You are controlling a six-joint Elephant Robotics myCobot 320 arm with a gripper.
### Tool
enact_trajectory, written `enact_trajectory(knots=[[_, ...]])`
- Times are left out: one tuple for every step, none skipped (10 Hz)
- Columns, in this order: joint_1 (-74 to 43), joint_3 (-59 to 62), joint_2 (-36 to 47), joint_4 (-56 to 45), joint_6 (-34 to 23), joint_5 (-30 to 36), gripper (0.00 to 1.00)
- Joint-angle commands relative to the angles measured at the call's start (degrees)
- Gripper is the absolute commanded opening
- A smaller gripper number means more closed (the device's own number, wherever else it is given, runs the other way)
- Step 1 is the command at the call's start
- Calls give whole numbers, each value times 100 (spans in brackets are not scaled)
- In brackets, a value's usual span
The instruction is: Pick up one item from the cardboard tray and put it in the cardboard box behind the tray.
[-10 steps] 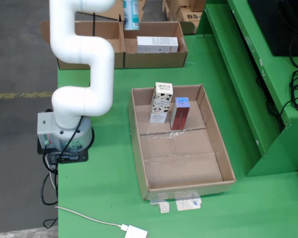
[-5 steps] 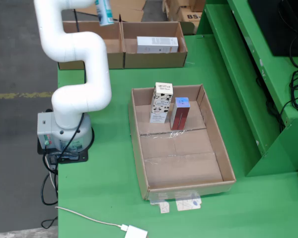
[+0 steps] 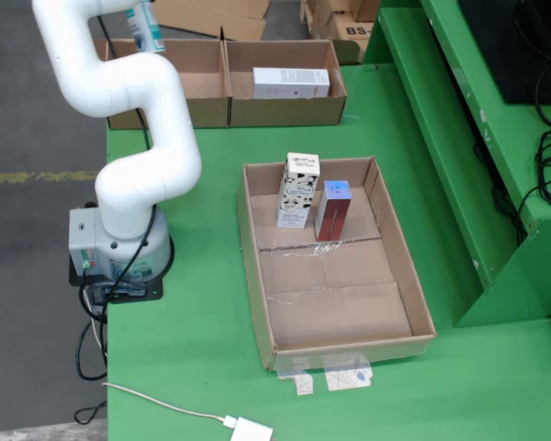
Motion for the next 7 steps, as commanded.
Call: enact_trajectory(knots=[[293, 140, -239, 232, 38, 25, 0], [119, 140, -639, 636, -31, 81, 0], [-36, 140, -1038, 1398, -261, -46, 0], [-78, 140, -1530, 2713, -615, -472, 0], [44, 140, -2491, 5330, -1565, -1811, 0], [-91, 140, -2603, 5339, -1251, -1816, 0], [-644, 140, -2800, 5341, -1453, -1816, 0]])
